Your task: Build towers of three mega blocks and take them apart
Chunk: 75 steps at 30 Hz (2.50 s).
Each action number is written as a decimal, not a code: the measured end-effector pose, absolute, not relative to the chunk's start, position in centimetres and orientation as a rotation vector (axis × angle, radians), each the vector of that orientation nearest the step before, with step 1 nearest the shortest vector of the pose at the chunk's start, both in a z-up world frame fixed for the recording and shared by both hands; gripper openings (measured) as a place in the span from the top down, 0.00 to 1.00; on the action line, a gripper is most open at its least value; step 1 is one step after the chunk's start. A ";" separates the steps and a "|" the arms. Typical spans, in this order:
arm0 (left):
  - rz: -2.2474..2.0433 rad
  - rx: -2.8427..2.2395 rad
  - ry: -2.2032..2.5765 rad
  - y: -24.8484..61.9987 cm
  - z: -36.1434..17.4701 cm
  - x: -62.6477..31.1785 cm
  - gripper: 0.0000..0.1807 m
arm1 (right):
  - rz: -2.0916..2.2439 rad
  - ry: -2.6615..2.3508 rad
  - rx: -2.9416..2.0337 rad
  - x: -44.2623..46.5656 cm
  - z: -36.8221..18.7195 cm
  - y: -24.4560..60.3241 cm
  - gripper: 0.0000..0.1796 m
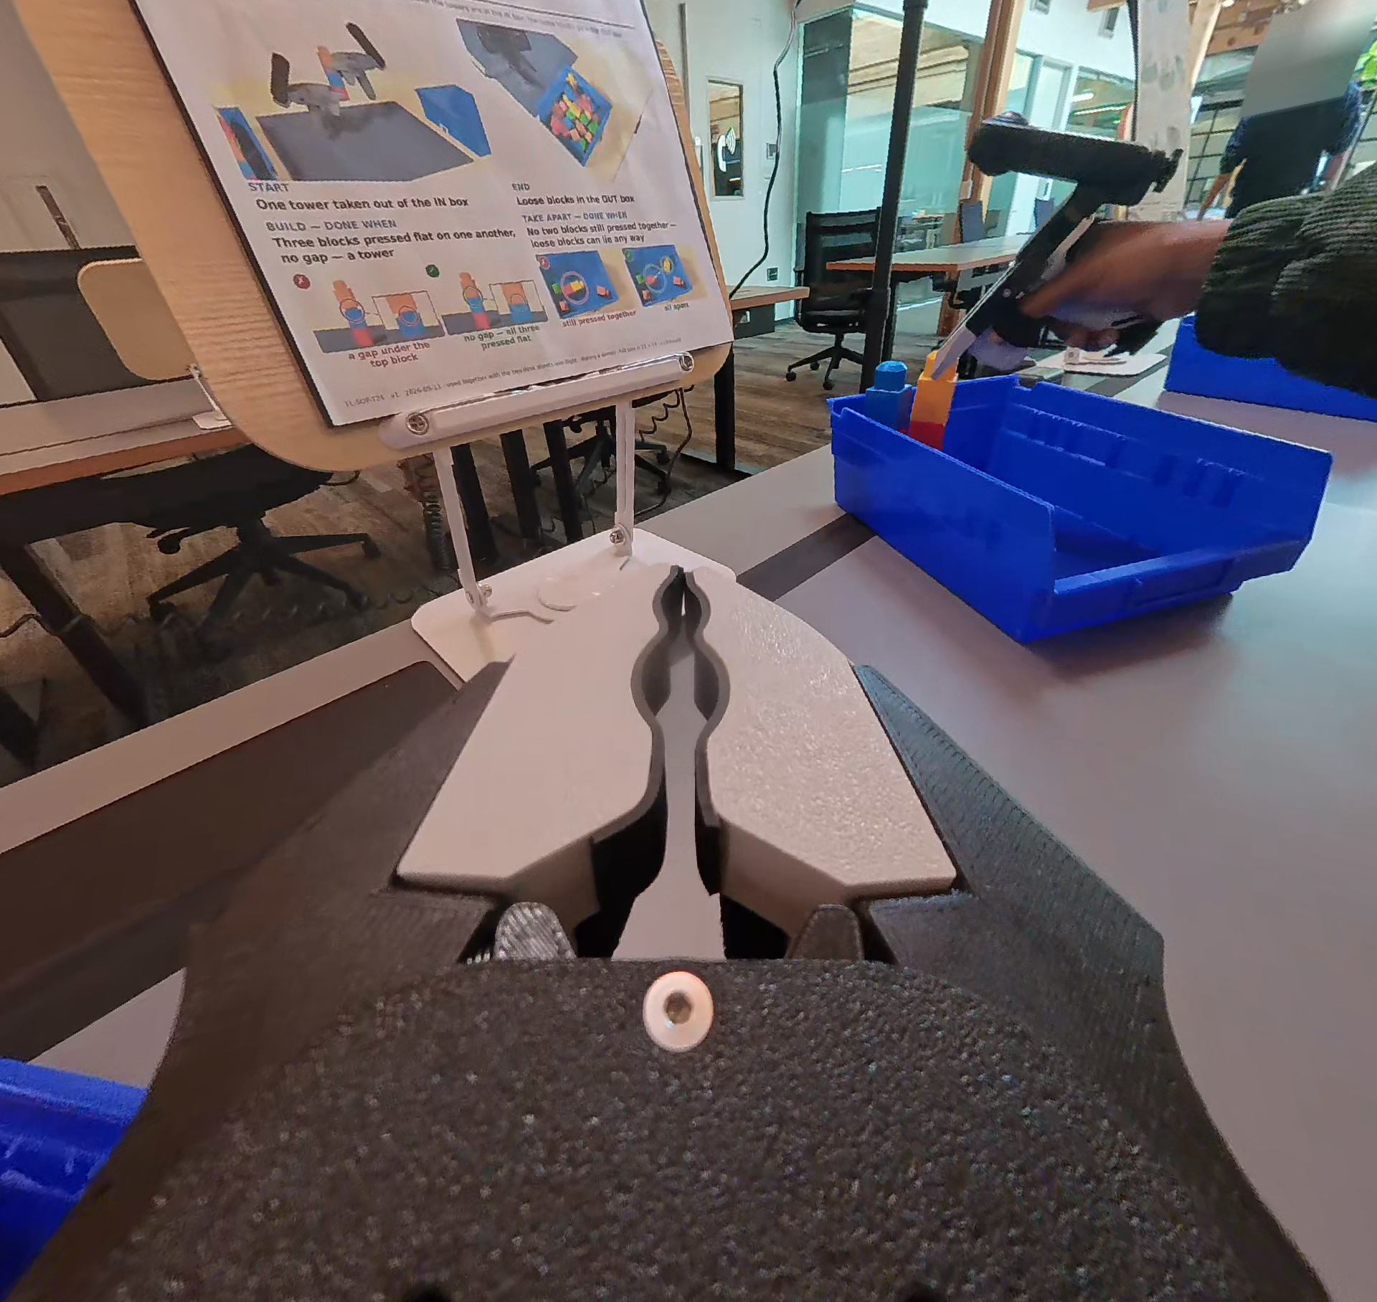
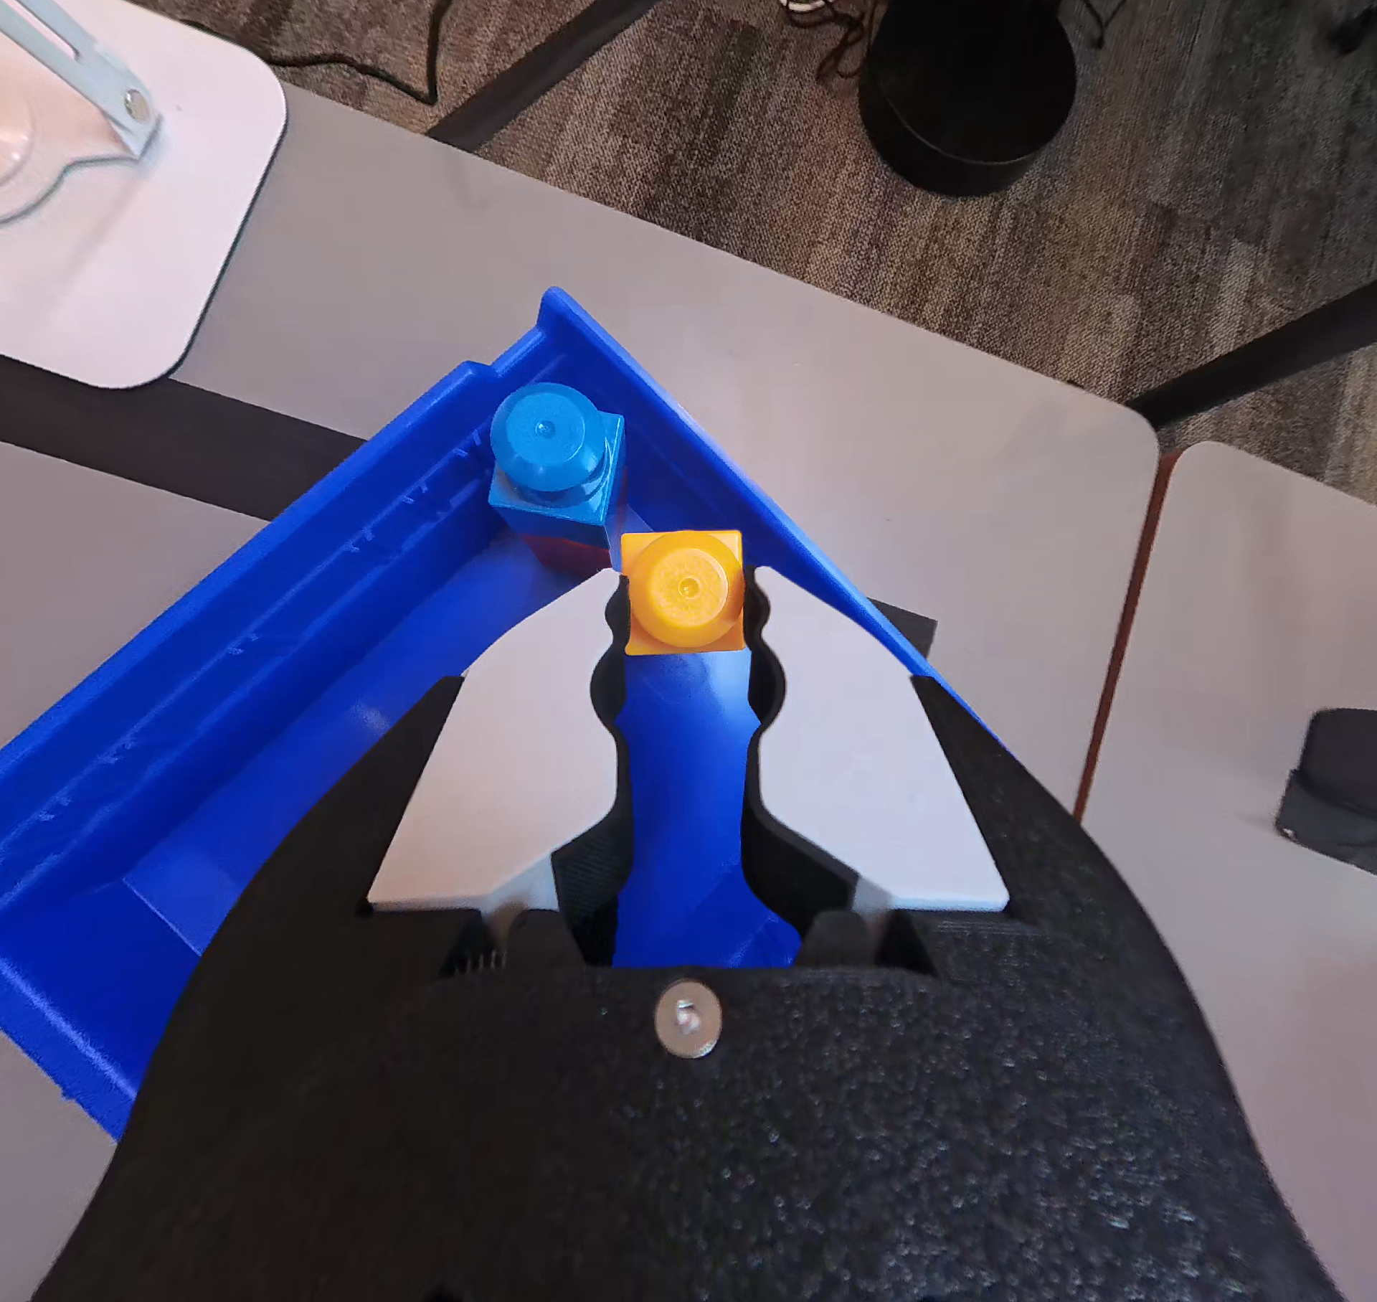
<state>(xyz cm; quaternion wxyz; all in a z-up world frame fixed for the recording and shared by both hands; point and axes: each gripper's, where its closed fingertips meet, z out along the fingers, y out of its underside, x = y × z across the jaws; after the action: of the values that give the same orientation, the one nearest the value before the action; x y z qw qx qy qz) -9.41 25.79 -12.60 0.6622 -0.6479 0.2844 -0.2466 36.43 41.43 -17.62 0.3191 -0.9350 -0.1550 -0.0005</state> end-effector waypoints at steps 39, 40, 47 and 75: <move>0.140 -2.328 0.359 29.5 -23.7 -32.2 0.81 | 0.873 -0.656 -1.693 5.0 -16.5 15.0 0.98; 0.160 -2.342 0.366 29.8 -24.2 -32.3 0.81 | 0.879 -0.656 -1.692 5.0 -16.6 14.9 0.98; 0.380 -2.352 0.423 31.5 -24.7 -33.4 0.77 | 0.888 -0.675 -1.688 4.6 -17.0 14.8 0.97; 0.463 -2.243 0.257 32.4 -24.8 -35.0 0.73 | 0.879 -0.736 -1.683 3.6 -17.4 14.2 0.97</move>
<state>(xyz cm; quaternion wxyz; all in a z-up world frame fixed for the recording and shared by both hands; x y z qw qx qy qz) -35.01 32.39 -24.79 0.4065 -0.8892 0.1020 0.1837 3.63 14.18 -17.41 0.5249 -0.7034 -0.3077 0.3673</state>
